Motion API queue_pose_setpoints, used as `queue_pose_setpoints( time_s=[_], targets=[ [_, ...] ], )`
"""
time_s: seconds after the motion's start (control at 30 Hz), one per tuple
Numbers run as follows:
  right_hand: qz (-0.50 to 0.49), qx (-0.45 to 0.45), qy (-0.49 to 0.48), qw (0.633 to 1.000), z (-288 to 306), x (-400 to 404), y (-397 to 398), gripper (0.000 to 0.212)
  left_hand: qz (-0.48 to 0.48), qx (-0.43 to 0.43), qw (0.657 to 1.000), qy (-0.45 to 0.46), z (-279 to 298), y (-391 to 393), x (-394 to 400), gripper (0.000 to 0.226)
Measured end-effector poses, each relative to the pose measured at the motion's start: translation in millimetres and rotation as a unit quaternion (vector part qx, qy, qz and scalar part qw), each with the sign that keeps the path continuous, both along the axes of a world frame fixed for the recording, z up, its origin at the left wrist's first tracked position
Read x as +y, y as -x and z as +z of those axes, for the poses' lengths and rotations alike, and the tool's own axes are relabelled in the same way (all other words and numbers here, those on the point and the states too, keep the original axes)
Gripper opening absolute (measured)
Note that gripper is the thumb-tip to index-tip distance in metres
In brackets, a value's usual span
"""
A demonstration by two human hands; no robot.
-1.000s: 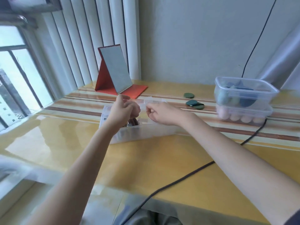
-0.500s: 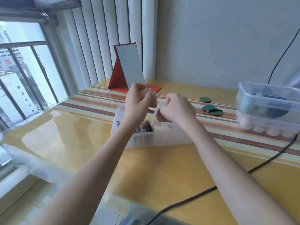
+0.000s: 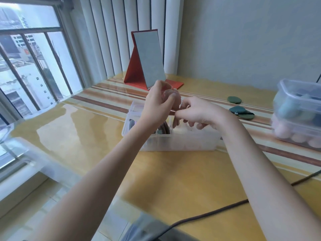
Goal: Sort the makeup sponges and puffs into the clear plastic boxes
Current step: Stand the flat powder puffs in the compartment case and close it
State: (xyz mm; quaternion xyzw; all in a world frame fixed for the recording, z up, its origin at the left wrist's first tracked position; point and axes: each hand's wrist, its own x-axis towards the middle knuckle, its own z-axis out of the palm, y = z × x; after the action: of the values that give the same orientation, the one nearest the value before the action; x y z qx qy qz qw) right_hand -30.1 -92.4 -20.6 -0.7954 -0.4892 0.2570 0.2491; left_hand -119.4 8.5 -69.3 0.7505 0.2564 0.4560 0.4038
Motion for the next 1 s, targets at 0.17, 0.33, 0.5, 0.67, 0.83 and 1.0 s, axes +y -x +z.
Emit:
queue_pose_setpoints(
  time_s=[0.17, 0.33, 0.5, 0.67, 0.83, 1.0],
  targets=[
    [0.032, -0.089, 0.036, 0.995, -5, 1, 1, 0.006, 0.026, 0.015, 0.999, -0.02, -3, 1, -1, 0.019],
    [0.082, -0.218, 0.126, 0.964, -14, 10, 4, 0.026, 0.016, 0.046, 0.994, -0.095, -2, 1, -4, 0.014],
    [0.109, -0.156, 0.119, 0.974, -5, 2, -2, 0.029, -0.018, 0.116, 0.99, -0.078, -6, 1, -3, 0.015],
    [0.022, 0.049, 0.014, 0.998, 5, -8, -19, 0.018, -0.037, 0.112, 0.991, -0.061, -5, 1, -3, 0.007],
    [-0.028, 0.115, -0.034, 0.992, 2, -6, -22, 0.019, -0.062, 0.102, 0.992, -0.034, -3, 1, -5, 0.007],
    [-0.034, 0.113, -0.039, 0.992, -4, -4, -19, 0.023, -0.09, 0.05, 0.995, 0.01, -2, 2, -7, 0.01]
  ],
)
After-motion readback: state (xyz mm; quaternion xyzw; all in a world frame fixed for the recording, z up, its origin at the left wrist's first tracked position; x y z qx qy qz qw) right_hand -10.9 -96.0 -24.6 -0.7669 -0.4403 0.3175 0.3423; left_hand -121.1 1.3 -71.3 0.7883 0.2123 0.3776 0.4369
